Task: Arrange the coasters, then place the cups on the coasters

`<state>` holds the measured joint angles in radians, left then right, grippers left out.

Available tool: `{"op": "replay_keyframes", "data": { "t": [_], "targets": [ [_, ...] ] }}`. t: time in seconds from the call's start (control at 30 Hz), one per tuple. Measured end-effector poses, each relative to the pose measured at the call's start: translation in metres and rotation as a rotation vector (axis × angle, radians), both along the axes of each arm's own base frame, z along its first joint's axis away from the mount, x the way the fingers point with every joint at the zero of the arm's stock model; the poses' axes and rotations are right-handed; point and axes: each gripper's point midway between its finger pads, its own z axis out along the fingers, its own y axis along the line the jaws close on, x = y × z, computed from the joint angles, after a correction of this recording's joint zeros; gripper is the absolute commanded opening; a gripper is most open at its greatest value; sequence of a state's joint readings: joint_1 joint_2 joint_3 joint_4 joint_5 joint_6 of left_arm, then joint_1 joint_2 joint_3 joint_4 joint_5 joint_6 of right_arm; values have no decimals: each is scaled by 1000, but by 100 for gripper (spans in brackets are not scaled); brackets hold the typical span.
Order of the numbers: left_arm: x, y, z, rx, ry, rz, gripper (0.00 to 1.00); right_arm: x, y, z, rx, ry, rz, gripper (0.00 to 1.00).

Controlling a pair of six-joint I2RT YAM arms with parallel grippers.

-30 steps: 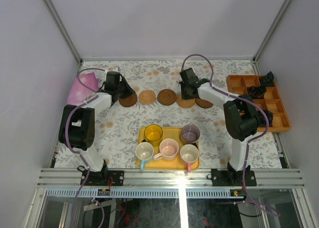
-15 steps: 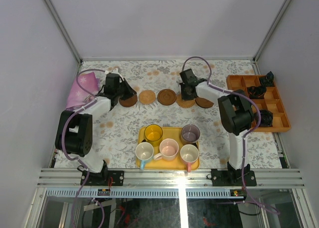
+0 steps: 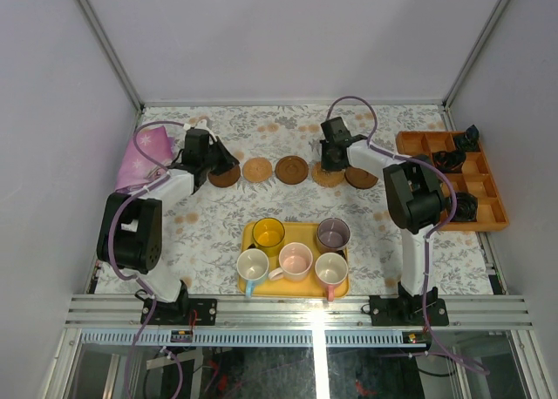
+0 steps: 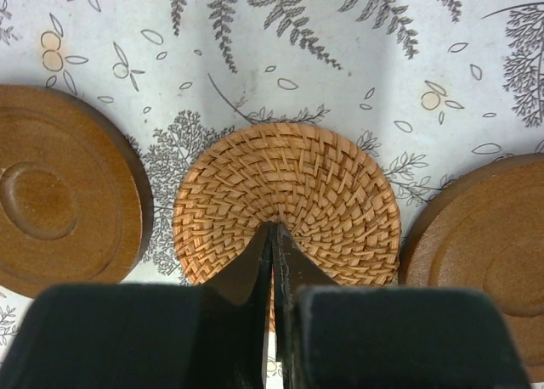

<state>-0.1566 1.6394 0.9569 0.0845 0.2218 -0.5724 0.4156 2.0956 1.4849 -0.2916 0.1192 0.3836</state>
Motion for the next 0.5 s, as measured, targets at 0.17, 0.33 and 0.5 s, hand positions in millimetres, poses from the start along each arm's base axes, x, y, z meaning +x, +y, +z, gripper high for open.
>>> {"op": "replay_keyframes", "data": {
  "t": [0.17, 0.33, 0.5],
  "targets": [
    [-1, 0, -3, 1, 6, 0, 4, 4, -4, 0, 7, -9, -16, 0],
    [-1, 0, -4, 1, 7, 0, 4, 4, -3, 1, 10, -9, -9, 0],
    [-1, 0, -4, 1, 5, 0, 4, 4, -2, 2, 12, -10, 0, 0]
  ]
}}
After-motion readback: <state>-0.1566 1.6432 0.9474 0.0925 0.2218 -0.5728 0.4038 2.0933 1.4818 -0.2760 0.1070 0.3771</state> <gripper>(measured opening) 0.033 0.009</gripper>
